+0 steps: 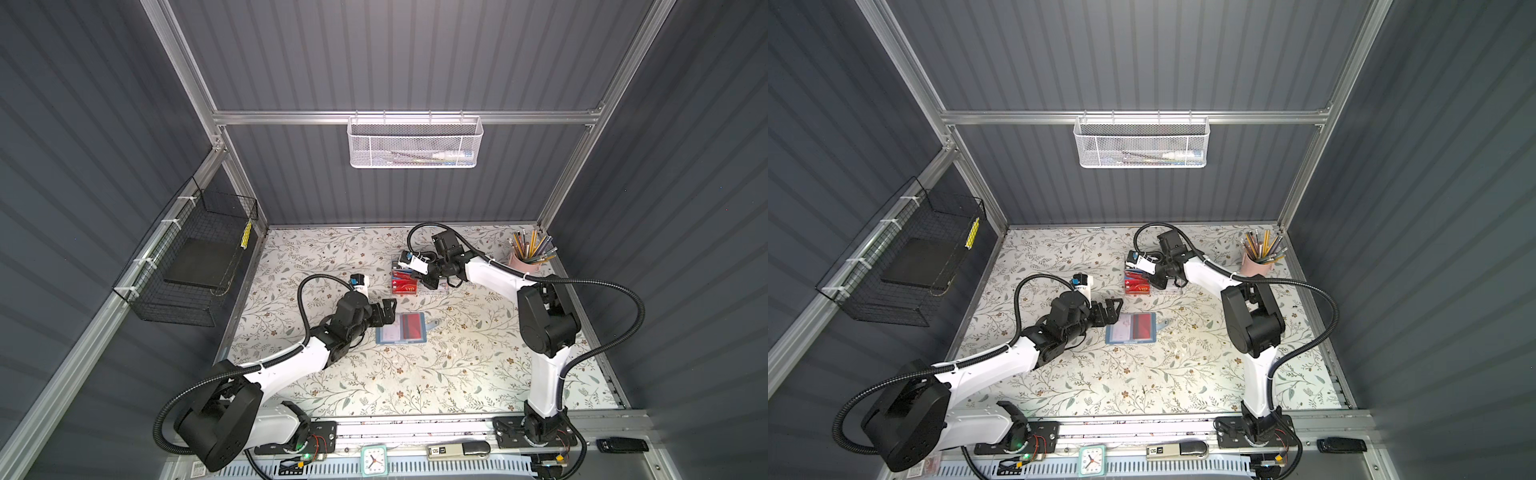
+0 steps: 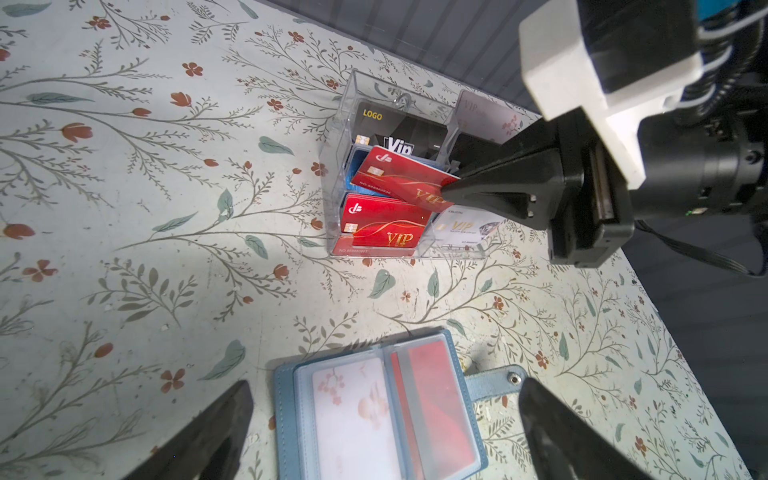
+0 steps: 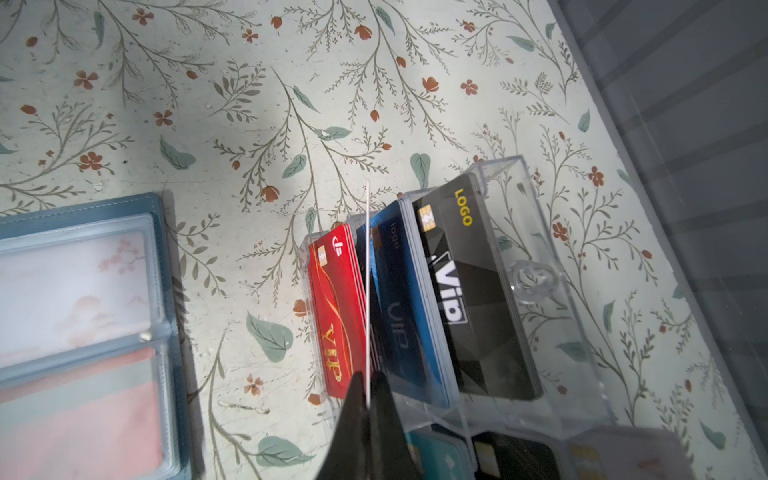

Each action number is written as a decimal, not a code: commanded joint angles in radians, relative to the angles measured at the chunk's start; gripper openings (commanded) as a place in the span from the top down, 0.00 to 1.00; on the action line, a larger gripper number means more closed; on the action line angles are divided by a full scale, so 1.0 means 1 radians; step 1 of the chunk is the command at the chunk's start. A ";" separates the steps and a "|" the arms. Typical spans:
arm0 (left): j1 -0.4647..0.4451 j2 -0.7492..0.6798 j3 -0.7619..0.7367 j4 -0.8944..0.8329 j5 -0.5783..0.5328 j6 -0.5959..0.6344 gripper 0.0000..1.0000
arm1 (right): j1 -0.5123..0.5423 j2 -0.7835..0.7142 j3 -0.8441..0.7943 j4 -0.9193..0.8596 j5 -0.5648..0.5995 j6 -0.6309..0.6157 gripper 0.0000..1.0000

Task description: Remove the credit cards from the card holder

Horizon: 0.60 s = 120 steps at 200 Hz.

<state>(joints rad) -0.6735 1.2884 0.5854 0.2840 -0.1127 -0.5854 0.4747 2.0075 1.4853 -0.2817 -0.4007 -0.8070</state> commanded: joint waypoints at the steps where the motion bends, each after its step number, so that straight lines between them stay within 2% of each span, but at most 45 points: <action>1: -0.005 0.011 -0.002 0.002 -0.016 0.026 0.00 | 0.003 -0.015 -0.032 0.017 -0.028 0.000 1.00; 62: -0.005 0.018 -0.008 0.021 -0.010 0.019 0.00 | 0.010 -0.122 -0.113 0.091 -0.077 0.015 1.00; 120: -0.005 0.022 -0.007 0.023 -0.001 0.018 0.00 | 0.009 -0.047 -0.051 0.013 -0.076 -0.011 1.00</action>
<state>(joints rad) -0.6735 1.3060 0.5838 0.2924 -0.1123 -0.5827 0.4808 1.9152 1.3945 -0.2180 -0.4633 -0.8047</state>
